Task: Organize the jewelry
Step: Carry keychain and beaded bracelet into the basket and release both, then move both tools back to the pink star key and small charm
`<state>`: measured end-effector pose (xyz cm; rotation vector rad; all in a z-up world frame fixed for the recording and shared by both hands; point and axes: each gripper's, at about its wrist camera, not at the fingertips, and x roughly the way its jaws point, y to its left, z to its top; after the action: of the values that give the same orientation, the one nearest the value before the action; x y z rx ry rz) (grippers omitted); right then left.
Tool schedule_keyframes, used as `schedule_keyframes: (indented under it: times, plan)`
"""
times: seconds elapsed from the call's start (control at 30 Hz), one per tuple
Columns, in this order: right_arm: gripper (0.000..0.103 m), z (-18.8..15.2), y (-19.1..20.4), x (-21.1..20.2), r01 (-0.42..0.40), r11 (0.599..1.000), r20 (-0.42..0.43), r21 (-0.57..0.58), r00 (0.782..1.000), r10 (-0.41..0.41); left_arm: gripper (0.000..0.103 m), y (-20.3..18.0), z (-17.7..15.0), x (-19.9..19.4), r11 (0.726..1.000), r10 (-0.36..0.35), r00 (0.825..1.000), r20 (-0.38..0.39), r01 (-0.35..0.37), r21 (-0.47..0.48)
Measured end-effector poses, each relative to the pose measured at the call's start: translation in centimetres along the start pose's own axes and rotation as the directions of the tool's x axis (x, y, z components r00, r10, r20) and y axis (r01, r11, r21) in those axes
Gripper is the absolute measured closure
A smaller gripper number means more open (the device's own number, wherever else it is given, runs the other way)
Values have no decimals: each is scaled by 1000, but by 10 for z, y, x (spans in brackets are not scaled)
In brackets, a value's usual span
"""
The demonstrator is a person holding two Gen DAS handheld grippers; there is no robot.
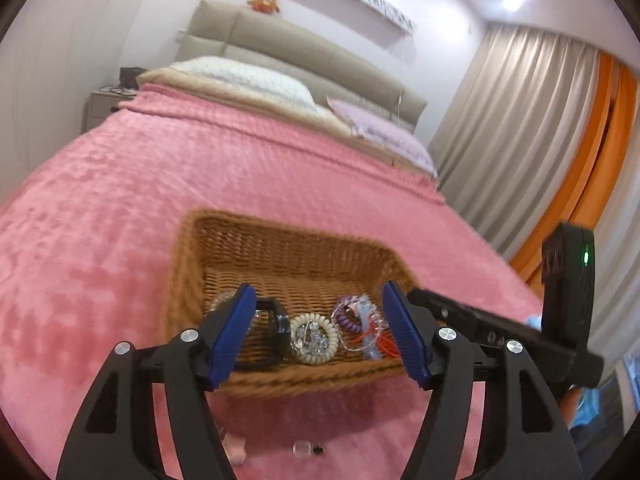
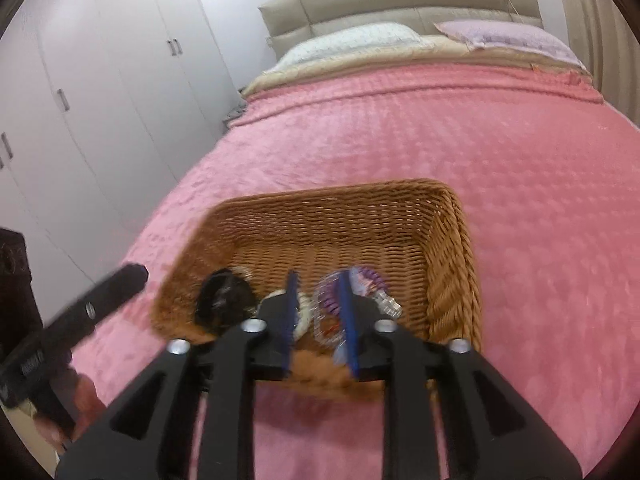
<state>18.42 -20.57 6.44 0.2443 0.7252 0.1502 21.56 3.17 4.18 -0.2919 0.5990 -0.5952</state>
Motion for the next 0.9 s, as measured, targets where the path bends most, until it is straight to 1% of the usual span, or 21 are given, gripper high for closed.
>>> schedule_keyframes:
  times: [0.03, 0.07, 0.1, 0.17, 0.23, 0.33, 0.43, 0.5, 0.57, 0.7, 0.8, 0.9]
  plan:
    - [56, -6, 8, -11, -5, 1000, 15, -20, 1000, 6, 39, 4, -2, -16, 1000, -15, 1000, 8, 15, -21]
    - [53, -11, 14, -18, -15, 999, 21, -36, 1000, 16, 39, 7, -5, -25, 999, -30, 1000, 7, 30, -38]
    - [53, -17, 22, -25, -33, 998, 18, -62, 999, 34, 39, 12, -11, -36, 997, -54, 999, 5, 54, -63]
    - [53, -31, 39, -35, -39, 993, 13, -110, 999, 40, 39, 20, -21, -53, 994, -59, 998, 8, 59, -88]
    - [54, -46, 52, -41, -33, 989, 0, -142, 999, 33, 39, 26, -33, -69, 996, -15, 1000, 6, 15, -92]
    - [54, -69, 71, -37, -50, 985, -45, -162, 998, 43, 39, 33, -48, -84, 996, 42, 999, -6, -43, -83]
    - [55, -84, 80, -22, -48, 984, -97, -170, 995, 32, 41, 37, -58, -82, 993, 88, 995, -52, -92, -69]
    - [60, -95, 83, -9, -52, 985, -136, -166, 990, 29, 41, 39, -65, -74, 992, 107, 990, -91, -113, -55]
    - [62, -102, 86, 4, -28, 983, -156, -179, 988, 0, 41, 43, -71, -65, 992, 105, 986, -126, -113, -61]
    - [62, -117, 88, 24, -11, 979, -192, -202, 981, -28, 41, 53, -82, -47, 991, 92, 979, -181, -108, -78]
    - [62, -119, 85, 31, -3, 981, -202, -196, 979, -37, 41, 59, -91, -32, 990, 84, 972, -220, -108, -96]
    - [62, -119, 82, 38, 15, 984, -204, -175, 978, -51, 41, 60, -96, -22, 987, 101, 963, -250, -129, -99]
